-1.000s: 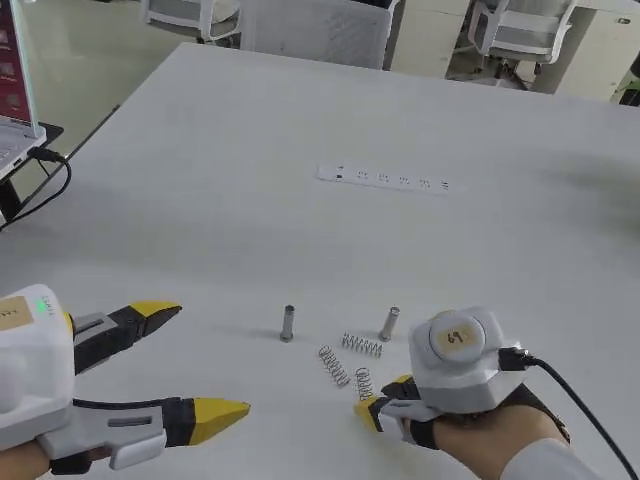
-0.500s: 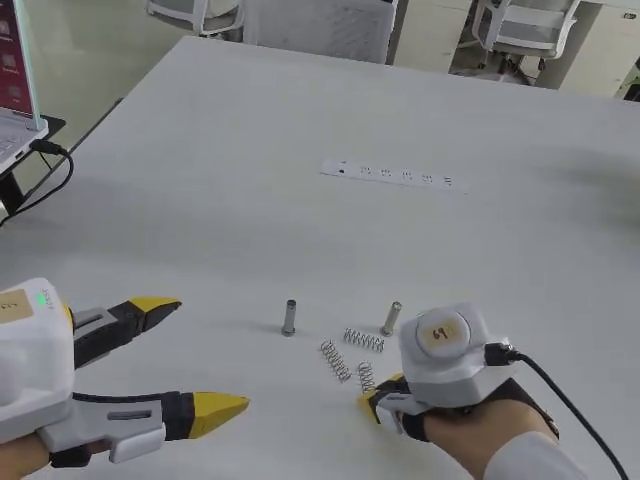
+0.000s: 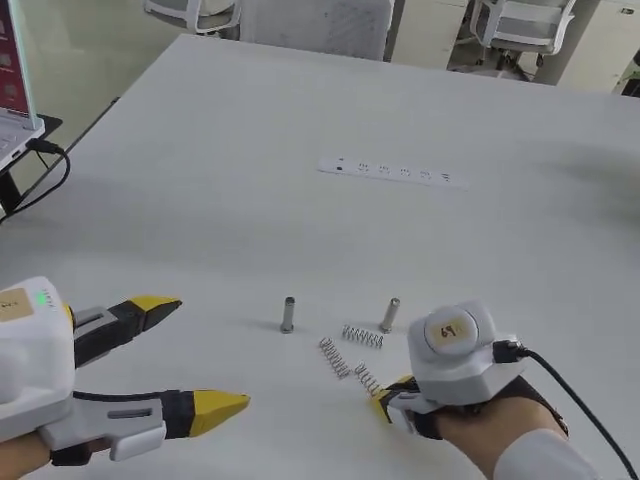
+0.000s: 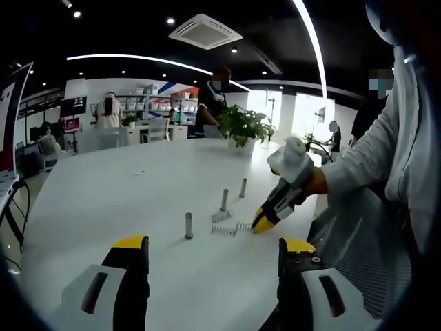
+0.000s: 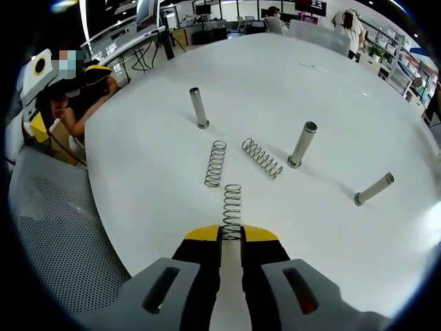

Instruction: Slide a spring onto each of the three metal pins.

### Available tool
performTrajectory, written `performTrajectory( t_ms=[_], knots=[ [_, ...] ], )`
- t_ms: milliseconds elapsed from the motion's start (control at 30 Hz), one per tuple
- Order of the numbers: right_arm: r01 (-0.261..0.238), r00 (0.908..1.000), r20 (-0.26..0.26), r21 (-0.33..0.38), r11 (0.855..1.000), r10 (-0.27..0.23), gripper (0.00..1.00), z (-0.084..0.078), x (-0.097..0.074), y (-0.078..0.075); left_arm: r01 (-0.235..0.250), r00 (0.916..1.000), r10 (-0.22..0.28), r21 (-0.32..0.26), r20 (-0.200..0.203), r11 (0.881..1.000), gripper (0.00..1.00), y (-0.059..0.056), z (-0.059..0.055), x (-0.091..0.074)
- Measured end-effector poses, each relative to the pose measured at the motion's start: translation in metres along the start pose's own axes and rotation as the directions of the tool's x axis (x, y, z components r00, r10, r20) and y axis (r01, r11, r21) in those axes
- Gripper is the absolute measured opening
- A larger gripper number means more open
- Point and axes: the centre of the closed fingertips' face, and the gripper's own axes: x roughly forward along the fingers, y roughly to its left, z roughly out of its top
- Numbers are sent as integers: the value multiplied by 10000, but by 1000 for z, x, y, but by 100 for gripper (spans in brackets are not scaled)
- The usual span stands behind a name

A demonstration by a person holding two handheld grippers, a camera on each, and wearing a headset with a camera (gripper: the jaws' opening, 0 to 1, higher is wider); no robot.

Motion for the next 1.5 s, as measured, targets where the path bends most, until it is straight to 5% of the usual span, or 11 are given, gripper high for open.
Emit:
performTrajectory(
  t_ms=[500,833,1200,1367,1500],
  knots=[
    [-1034,9942,215,-714,9921,1052,8,13,-40,9,744,9972,-742,336,-95,9967,68,-17,5,13],
    [-2085,9751,349,-1912,9592,2189,8,43,-77,36,1666,9854,-1629,845,-490,9824,54,-36,7,19],
    [-3295,9391,-267,-3523,8760,3425,8,57,-109,74,2806,9595,-2708,1821,-771,9424,37,-60,20,29],
    [-3580,9285,-570,-4008,8433,3671,8,55,-113,84,3567,9342,-3495,1930,-711,9141,28,-76,29,32],
    [-3841,9175,-854,-4434,8099,3884,8,53,-115,90,4103,9119,-3970,2158,-1036,8861,23,-86,29,36]
  ],
)
